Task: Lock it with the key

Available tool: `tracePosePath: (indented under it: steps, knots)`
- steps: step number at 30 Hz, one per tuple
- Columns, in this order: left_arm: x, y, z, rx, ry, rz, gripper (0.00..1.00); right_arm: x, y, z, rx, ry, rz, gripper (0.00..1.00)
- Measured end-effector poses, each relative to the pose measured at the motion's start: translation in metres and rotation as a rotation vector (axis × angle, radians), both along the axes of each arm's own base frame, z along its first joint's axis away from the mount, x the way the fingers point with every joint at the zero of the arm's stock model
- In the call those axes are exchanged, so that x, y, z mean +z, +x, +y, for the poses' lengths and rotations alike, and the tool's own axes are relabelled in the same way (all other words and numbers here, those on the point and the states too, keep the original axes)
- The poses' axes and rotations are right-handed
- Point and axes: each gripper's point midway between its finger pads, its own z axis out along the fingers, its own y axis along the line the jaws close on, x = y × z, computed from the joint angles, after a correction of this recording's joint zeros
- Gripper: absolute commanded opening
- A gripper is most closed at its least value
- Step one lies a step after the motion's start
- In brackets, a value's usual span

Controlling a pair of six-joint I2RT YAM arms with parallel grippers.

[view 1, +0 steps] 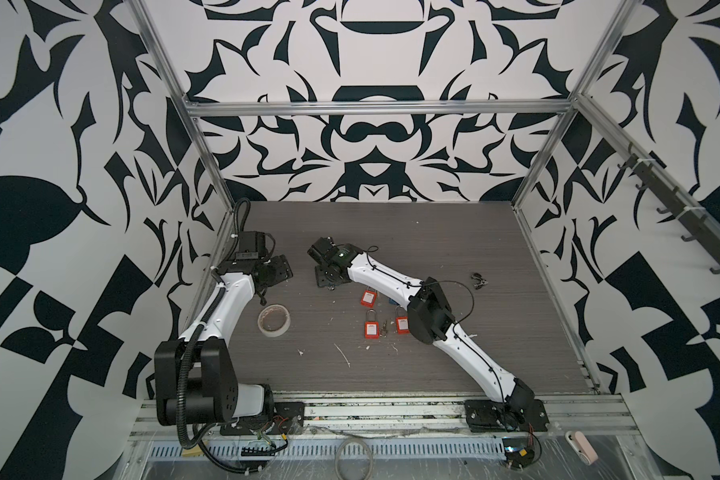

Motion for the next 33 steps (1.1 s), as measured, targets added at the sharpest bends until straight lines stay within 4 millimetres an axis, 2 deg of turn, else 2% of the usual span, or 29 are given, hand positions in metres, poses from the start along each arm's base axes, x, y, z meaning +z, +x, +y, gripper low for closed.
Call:
tracePosePath:
  steps: [11,18,22,26,33]
  knots:
    - [-0.001,-0.001,-0.002,0.002,-0.018,0.004,0.75,-0.002,-0.002,-0.007,0.125,-0.112,-0.053,0.54]
    - [-0.002,-0.002,-0.003,0.002,-0.025,0.007,0.75,-0.002,-0.017,-0.020,0.269,-0.168,-0.013,0.53]
    - [-0.004,-0.003,-0.004,0.001,-0.030,0.012,0.75,-0.003,-0.019,-0.022,0.281,-0.148,0.018,0.53]
    - [-0.002,-0.003,-0.004,0.000,-0.031,0.005,0.75,-0.004,-0.019,-0.023,0.268,-0.120,0.047,0.58]
    - [0.001,-0.003,-0.007,-0.010,-0.044,-0.001,0.75,-0.005,-0.018,-0.025,0.241,-0.106,0.063,0.53]
